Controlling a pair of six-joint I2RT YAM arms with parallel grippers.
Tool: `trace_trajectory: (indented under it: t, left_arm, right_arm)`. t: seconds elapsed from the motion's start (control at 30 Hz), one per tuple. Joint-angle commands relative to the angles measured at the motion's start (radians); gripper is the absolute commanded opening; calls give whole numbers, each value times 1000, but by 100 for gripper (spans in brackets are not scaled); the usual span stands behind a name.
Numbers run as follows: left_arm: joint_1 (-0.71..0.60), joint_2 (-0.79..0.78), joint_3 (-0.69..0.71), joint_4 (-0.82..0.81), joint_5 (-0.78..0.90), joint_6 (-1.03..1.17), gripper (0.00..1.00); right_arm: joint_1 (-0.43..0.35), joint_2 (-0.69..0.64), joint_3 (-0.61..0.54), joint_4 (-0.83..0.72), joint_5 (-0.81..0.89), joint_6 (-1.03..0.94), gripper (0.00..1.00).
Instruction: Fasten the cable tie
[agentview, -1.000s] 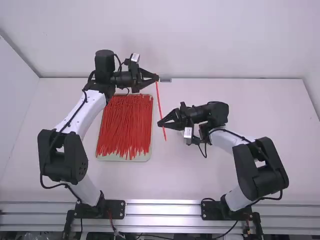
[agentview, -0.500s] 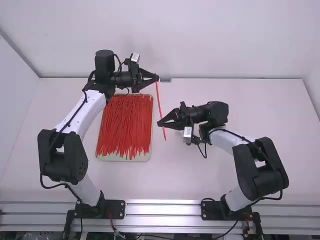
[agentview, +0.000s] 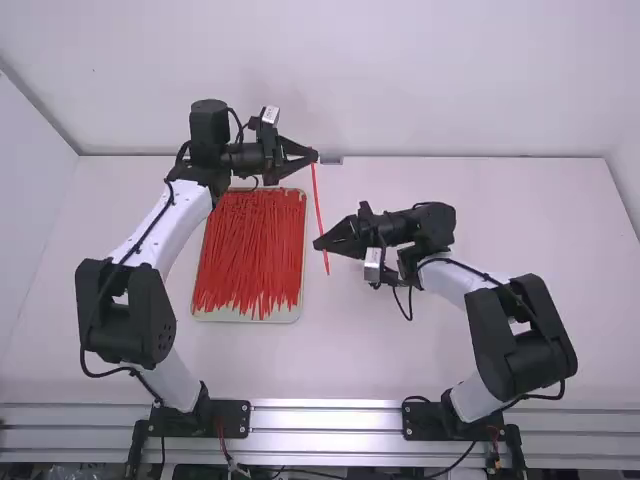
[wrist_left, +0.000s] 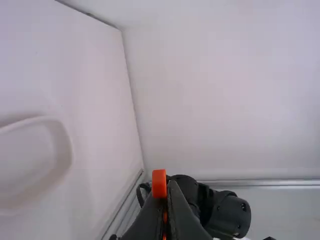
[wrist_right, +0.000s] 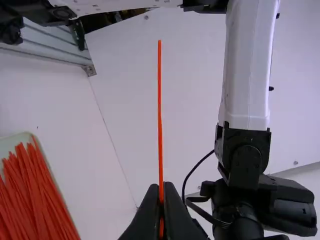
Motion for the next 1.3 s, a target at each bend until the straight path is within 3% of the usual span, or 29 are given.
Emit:
trace_trajectory:
  t: [0.0,0.63,0.87,1.27]
  left_arm:
    - [4,-4,22,0,23,22,3]
    - [4,-4,22,0,22,23,3]
    - [6,-4,22,4,19,24,2]
    - [8,-4,22,4,20,26,3]
  right_arm:
    - [2,0,-8,0,13,13,0]
    - [2,0,-8,1,13,-18,0]
    - [4,0,-8,16,-18,-21,13]
    - [4,0,-8,31,-58,-13,13]
